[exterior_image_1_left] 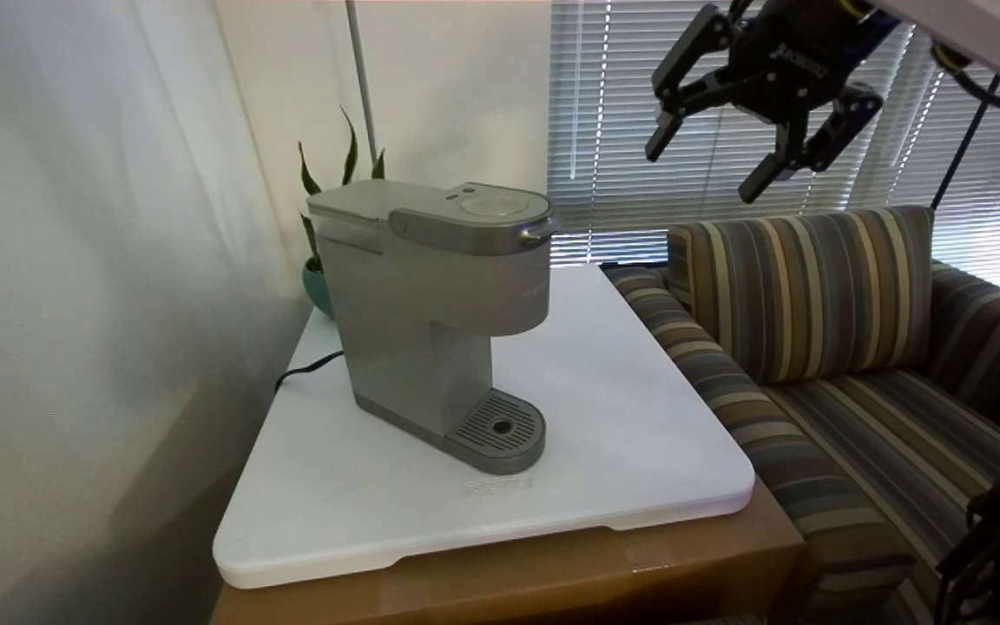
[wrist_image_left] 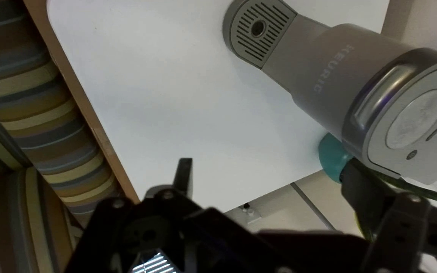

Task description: Open the grey coffee maker

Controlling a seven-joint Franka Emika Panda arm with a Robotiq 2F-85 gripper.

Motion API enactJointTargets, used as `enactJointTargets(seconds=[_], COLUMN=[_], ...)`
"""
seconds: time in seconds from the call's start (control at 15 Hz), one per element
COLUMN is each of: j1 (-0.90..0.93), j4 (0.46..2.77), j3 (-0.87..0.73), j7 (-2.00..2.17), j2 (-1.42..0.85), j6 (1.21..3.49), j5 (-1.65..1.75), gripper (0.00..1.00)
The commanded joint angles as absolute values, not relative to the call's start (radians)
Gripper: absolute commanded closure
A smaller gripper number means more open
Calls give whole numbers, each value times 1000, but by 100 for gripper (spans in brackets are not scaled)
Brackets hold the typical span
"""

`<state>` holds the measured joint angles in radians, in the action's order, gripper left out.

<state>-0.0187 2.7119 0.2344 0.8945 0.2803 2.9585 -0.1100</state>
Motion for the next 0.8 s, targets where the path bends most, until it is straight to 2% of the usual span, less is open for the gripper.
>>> enactJointTargets(seconds=[0.0, 0.47, 0.73], j1=[-60, -37, -69], j4=[2599, 2578, 2614], j3=[270, 268, 318], j7=[922, 944, 1142], j2=[164, 137, 103], j6=[2950, 2968, 3112], j5=[-48, -41, 26], gripper=[0, 0, 0])
